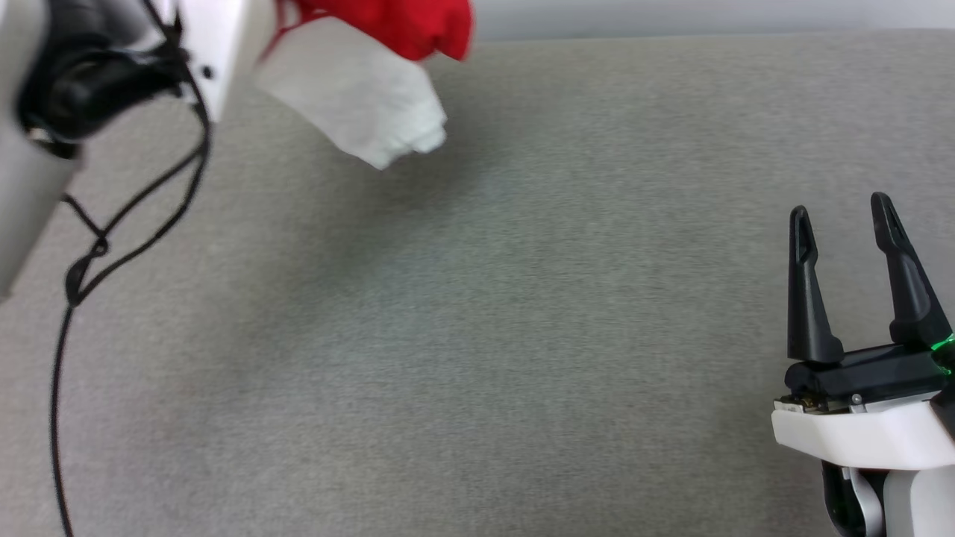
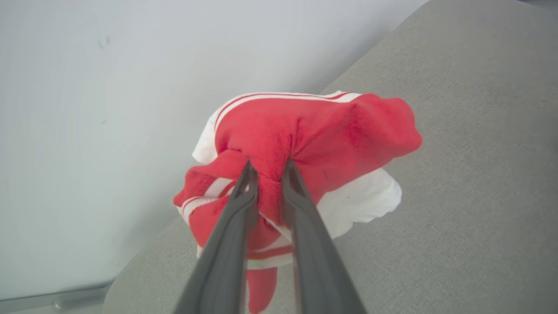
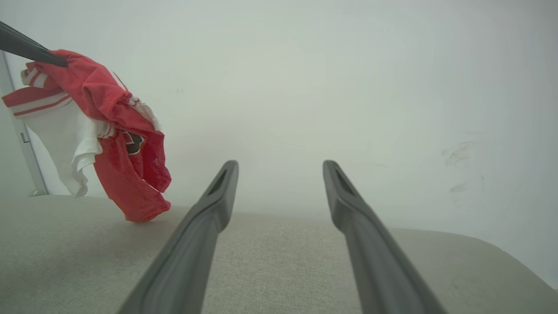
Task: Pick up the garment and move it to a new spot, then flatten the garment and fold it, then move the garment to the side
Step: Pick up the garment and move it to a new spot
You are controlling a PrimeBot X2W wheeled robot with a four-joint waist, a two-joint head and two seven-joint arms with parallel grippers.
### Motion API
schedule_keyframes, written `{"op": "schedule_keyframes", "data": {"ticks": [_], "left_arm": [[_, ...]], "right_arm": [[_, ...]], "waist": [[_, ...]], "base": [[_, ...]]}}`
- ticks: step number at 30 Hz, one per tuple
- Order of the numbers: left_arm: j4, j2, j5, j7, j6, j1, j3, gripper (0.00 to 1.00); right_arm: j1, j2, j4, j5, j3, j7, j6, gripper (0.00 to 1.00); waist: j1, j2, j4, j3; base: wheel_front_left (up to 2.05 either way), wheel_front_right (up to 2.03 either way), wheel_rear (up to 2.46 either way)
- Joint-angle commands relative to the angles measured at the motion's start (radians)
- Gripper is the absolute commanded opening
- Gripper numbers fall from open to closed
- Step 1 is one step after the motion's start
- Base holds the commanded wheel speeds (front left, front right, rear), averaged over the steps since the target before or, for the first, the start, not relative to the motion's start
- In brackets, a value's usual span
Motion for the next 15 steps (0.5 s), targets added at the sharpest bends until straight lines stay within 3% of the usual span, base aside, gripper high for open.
{"op": "schedule_keyframes", "data": {"ticks": [1, 10, 15], "left_arm": [[-0.012, -0.018, -0.005, -0.006, 0.000, -0.014, -0.016, 0.00], [-0.044, -0.172, -0.037, -0.064, 0.000, 0.002, -0.181, 0.00], [-0.031, -0.218, -0.056, -0.095, 0.000, 0.052, -0.313, 0.00]], "right_arm": [[0.008, 0.003, 0.002, 0.005, -0.001, -0.002, 0.000, 1.00], [0.010, 0.004, 0.006, 0.026, -0.003, -0.002, 0.000, 1.00], [0.001, 0.003, 0.006, 0.031, -0.004, -0.002, 0.000, 1.00]], "waist": [[0.0001, 0.0000, -0.046, -0.021], [0.0001, 0.0000, -0.117, -0.020], [0.0001, 0.0000, -0.132, -0.005]], "base": [[0.00, 0.00, 0.00], [0.00, 0.00, 0.00], [0.00, 0.00, 0.00]]}}
